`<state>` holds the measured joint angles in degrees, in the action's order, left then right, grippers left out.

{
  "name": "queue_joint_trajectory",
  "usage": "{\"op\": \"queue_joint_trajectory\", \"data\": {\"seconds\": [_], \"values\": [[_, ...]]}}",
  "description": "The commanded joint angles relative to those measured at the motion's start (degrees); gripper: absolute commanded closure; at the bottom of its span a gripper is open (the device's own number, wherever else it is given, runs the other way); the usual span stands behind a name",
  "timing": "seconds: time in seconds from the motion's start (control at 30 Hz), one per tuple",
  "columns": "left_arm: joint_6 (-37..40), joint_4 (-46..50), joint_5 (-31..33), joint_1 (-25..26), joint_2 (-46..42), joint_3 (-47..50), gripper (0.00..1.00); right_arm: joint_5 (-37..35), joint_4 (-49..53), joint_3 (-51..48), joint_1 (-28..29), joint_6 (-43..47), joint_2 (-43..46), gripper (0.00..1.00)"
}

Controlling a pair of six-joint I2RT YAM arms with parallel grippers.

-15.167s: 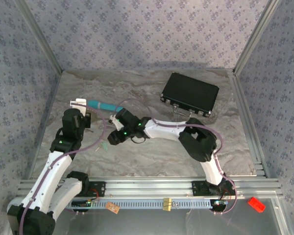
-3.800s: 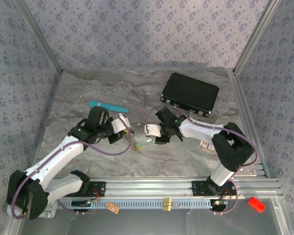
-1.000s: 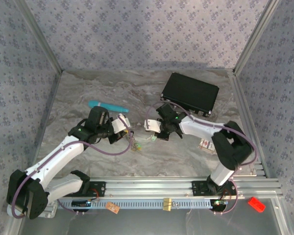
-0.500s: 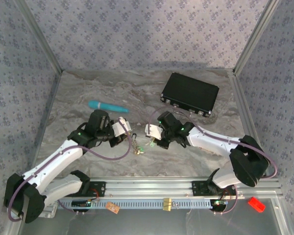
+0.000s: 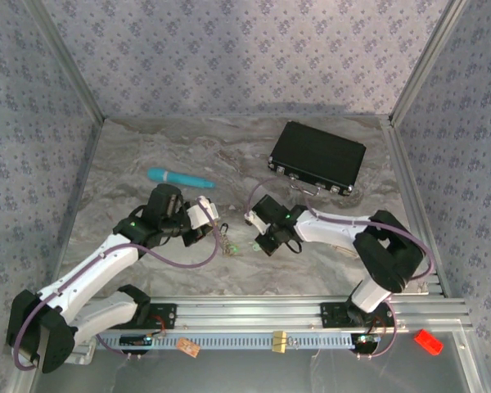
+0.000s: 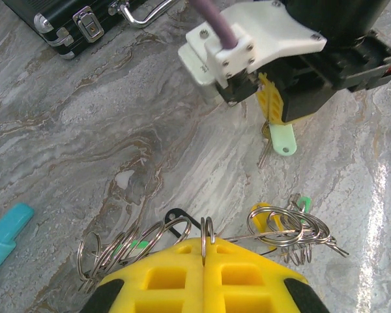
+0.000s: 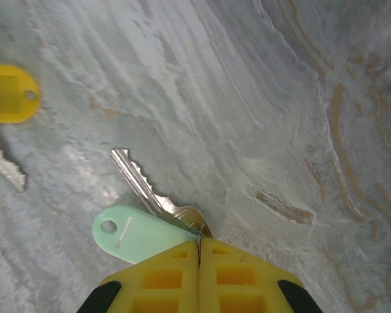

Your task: Put the keys on the keyring

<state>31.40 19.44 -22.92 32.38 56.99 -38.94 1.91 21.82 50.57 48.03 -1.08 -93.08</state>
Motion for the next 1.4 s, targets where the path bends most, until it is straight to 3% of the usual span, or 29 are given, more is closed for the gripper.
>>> {"op": "queue_joint_trajectory", "data": {"seconds": [0.0,0.5,0.67,0.93,1.13,1.37], "values": [[-0.6,-2.5,-0.9,0.5,-1.0,0.0,1.00,-1.7,1.9,2.7,-0.4,-4.5,-1.6,1.00],[-0.5,-2.7,-0.7,0.4,-0.8,-0.1,1.00,-1.4,3.9,4.7,-1.5,-4.7,-2.5,0.84],[-0.5,-2.5,-0.6,0.4,-0.8,-0.1,1.00,-1.6,4.2,4.9,-1.5,-4.5,-2.7,0.83],[-0.4,-2.3,-0.6,0.5,-0.8,-0.1,1.00,-1.4,3.9,5.5,-1.6,-4.3,-3.6,0.87],[-0.5,-2.2,-0.5,0.4,-0.9,-0.1,1.00,-1.0,4.1,5.9,-1.6,-4.1,-3.9,0.98],[-0.7,-2.2,-0.5,0.5,-1.1,-0.1,1.00,-1.4,3.1,5.2,-0.7,-1.9,1.5,1.00]]}}
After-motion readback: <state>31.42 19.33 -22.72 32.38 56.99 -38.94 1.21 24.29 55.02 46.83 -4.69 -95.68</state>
